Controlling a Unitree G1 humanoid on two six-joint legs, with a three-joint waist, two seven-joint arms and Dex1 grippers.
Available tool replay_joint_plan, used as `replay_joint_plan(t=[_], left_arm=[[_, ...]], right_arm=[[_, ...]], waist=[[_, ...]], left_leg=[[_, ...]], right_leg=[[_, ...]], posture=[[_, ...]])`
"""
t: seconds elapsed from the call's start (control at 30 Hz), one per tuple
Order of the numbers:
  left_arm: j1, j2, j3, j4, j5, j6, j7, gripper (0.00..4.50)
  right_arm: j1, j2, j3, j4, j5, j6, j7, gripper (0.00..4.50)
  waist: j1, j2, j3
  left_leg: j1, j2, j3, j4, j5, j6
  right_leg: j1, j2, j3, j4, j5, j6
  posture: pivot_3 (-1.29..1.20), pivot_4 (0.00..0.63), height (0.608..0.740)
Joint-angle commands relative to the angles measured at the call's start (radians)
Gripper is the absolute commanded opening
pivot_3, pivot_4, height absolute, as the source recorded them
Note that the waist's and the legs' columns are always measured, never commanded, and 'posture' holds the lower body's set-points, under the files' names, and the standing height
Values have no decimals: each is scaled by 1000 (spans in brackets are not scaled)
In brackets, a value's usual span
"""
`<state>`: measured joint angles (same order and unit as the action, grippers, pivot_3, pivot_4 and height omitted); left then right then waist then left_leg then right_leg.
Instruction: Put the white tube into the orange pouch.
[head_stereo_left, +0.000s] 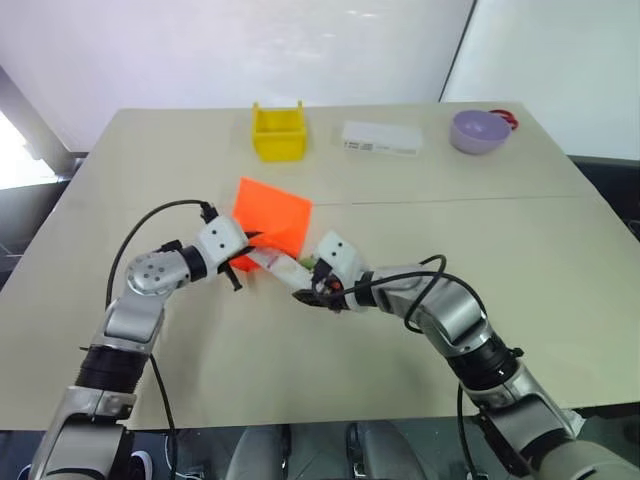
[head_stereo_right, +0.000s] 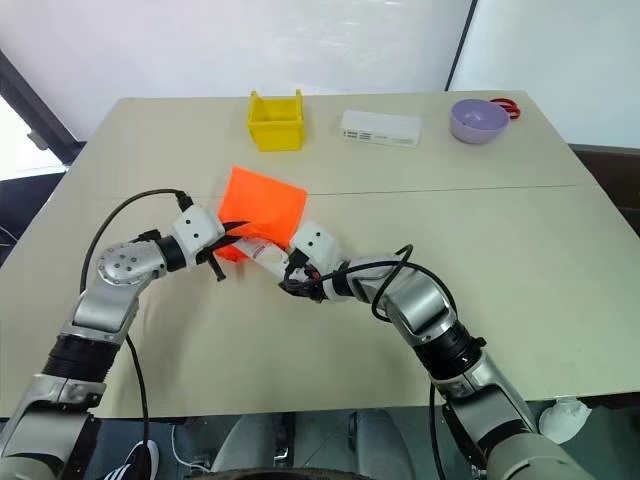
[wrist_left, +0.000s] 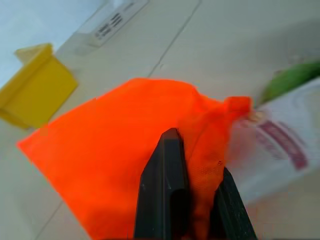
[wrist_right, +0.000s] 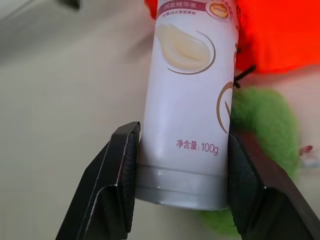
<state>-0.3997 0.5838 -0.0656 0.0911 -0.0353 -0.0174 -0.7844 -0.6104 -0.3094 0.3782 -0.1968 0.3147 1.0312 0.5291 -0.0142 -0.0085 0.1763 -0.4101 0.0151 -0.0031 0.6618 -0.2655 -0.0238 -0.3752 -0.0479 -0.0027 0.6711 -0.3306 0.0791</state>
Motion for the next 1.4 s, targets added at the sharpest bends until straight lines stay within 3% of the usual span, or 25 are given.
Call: replay_joint_plan(t=[0.03, 0.3, 0.47, 0.6, 0.77, 0.93, 1.03, 1.17, 1.4], left_arm=[[7, 4, 12, -49, -17, 21, 1, 0], [67, -3, 2, -129, -24, 88, -1, 0], [93, -27, 17, -173, -43, 164, 35, 0], [88, -77, 4, -199, -41, 197, 82, 0], [80, -91, -7, -229, -39, 200, 91, 0], [69, -54, -11, -240, -27, 141, 66, 0], [60, -34, -12, -237, -14, 77, 53, 0], [77, -24, -24, -232, -7, 43, 44, 0], [86, -28, 22, -193, -22, 45, 81, 0]], right_arm=[[-23, 37, -56, -39, 1, 62, -58, 1806], [-56, 234, -190, 19, -37, 175, -283, 1806], [-121, 339, -317, 61, -42, 151, -399, 1806], [-125, 252, -139, 77, -86, 125, -330, 1806], [-109, 308, -150, 146, -118, 74, -384, 1806], [-131, 283, -72, 174, -132, 24, -302, 1806], [-143, 228, 8, 164, -158, 5, -233, 1806], [-142, 213, 13, 154, -127, 6, -158, 1806], [-147, 97, 90, 107, -212, -108, -92, 1806]], waist=[[0, 0, 0], [-1, 0, 0], [-4, 0, 0], [-4, 0, 0], [-8, 0, 0], [-10, 0, 0], [-8, 0, 0], [-8, 0, 0], [-5, 0, 0]], left_leg=[[0, 0, 0, 0, 0, 0], [0, 0, 0, 0, 0, 0], [0, 0, 0, -1, 0, 0], [-2, 0, 0, -2, 0, 0], [-2, -1, 3, -8, 1, -1], [-2, 0, 3, -11, 2, -3], [-2, 0, 3, -11, 3, -3], [-2, 0, 3, -11, 3, -3], [-2, 0, 4, -11, 3, -3]], right_leg=[[0, 0, 0, 0, 0, 0], [-1, -1, 0, 0, 1, -1], [-2, -1, 0, 0, 1, -1], [-3, -1, 0, 0, 1, -1], [-7, -1, 1, 0, 1, -1], [-10, 0, 1, 1, 1, -2], [-10, 1, 1, 1, 1, -2], [-10, 0, 1, 1, 1, -2], [-10, 0, 1, 1, 1, -2]], posture=[[0, 150, 740], [0, 150, 740], [0, 150, 740], [0, 150, 740], [0, 150, 740], [0, 150, 740], [0, 150, 740], [0, 150, 740], [0, 150, 740]])
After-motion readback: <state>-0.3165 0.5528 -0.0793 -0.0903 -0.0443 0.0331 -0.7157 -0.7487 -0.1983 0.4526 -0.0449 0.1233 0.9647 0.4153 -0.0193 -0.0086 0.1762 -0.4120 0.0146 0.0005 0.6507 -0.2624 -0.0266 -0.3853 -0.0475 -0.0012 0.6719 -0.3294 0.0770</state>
